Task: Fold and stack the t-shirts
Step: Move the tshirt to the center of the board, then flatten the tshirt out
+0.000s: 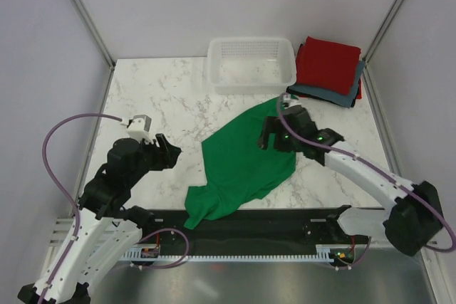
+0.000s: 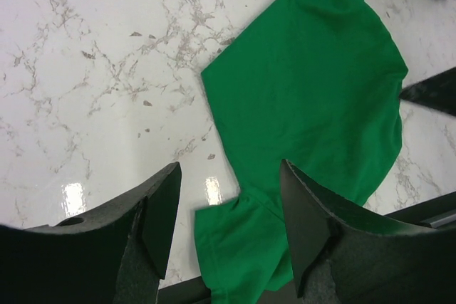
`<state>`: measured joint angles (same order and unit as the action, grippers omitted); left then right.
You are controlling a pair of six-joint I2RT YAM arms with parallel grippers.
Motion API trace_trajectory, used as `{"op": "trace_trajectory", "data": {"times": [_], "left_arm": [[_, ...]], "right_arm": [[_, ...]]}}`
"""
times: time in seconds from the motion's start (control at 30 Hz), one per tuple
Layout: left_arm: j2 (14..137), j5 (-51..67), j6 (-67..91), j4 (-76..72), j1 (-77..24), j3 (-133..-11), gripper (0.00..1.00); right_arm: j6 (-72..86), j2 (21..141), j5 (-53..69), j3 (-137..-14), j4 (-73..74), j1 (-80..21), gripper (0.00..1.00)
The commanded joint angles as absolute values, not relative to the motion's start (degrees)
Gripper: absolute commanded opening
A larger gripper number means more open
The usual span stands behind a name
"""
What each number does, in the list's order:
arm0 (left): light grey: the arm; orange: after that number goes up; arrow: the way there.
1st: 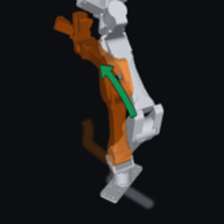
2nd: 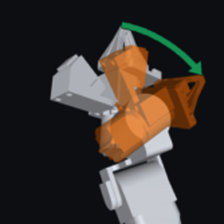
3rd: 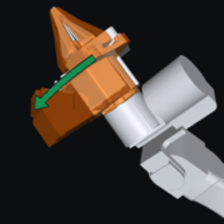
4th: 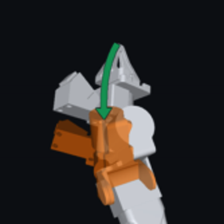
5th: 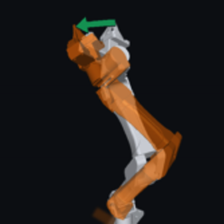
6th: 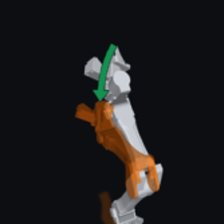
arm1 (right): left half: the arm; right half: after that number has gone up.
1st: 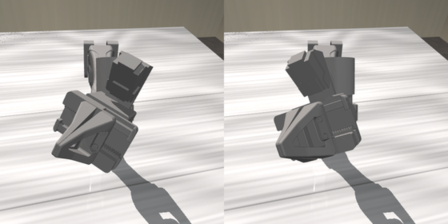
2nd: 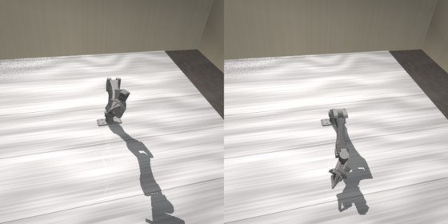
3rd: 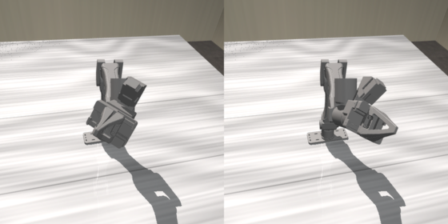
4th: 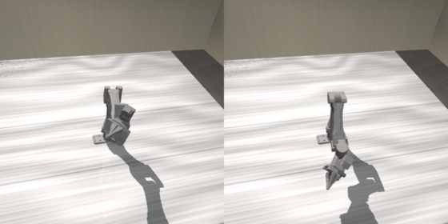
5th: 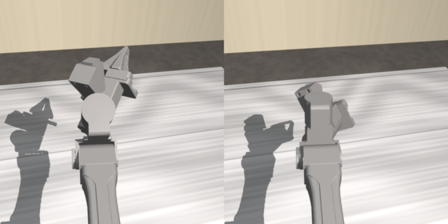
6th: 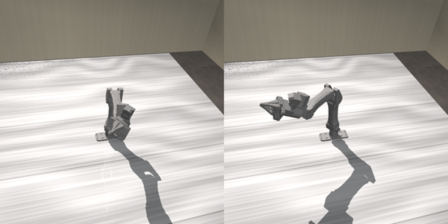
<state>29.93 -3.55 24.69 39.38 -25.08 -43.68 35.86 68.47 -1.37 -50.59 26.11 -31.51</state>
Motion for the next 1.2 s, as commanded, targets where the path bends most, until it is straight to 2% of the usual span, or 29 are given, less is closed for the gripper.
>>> {"op": "trace_trajectory", "data": {"times": [0.0,0.07,0.27,0.43,0.53,0.77,0.93,0.97,1.03,1.07,1.1,1.17], "left_arm": [[29.27,-5.62,24.34,39.20,-24.61,-44.21,0.65],[28.57,-6.24,24.52,39.37,-24.61,-44.21,0.65],[27.51,-7.03,24.78,39.73,-24.70,-44.21,0.65],[27.51,-7.03,24.70,39.90,-24.70,-44.38,0.64],[27.16,-7.21,24.70,39.90,-24.70,-44.30,0.64],[26.63,-6.94,24.61,39.81,-24.70,-44.47,0.64],[26.54,-6.59,24.52,39.73,-24.70,-44.47,0.64],[26.46,-6.50,24.52,39.73,-24.70,-44.47,0.64],[26.46,-6.33,24.43,39.73,-24.61,-44.38,0.65],[26.37,-6.24,24.43,39.73,-24.70,-44.47,0.64],[26.45,-6.33,24.43,39.73,-24.70,-44.47,0.64],[26.37,-6.24,24.35,39.73,-24.70,-44.47,0.65]], "right_arm": [[36.74,77.14,-2.19,-56.50,22.06,-41.64,0.98],[36.39,85.66,-2.55,-62.56,22.06,-44.73,0.98],[34.28,105.45,-4.12,-82.41,25.83,-45.70,0.98],[30.86,120.90,-10.62,-103.31,36.55,-45.97,0.98],[29.36,128.20,-14.14,-111.67,42.09,-46.05,0.98],[29.36,134.03,-17.23,-113.55,44.74,-46.58,0.98],[28.83,137.02,-17.31,-114.34,44.74,-46.84,0.91],[28.74,137.37,-17.31,-114.43,44.74,-46.93,0.88],[28.65,138.33,-16.27,-114.70,44.65,-47.02,0.66],[28.74,138.69,-15.82,-114.78,44.65,-47.11,0.52],[28.65,138.87,-15.47,-114.79,44.47,-47.11,0.29],[28.57,139.04,-14.60,-114.96,44.38,-47.37,0.10]]}}
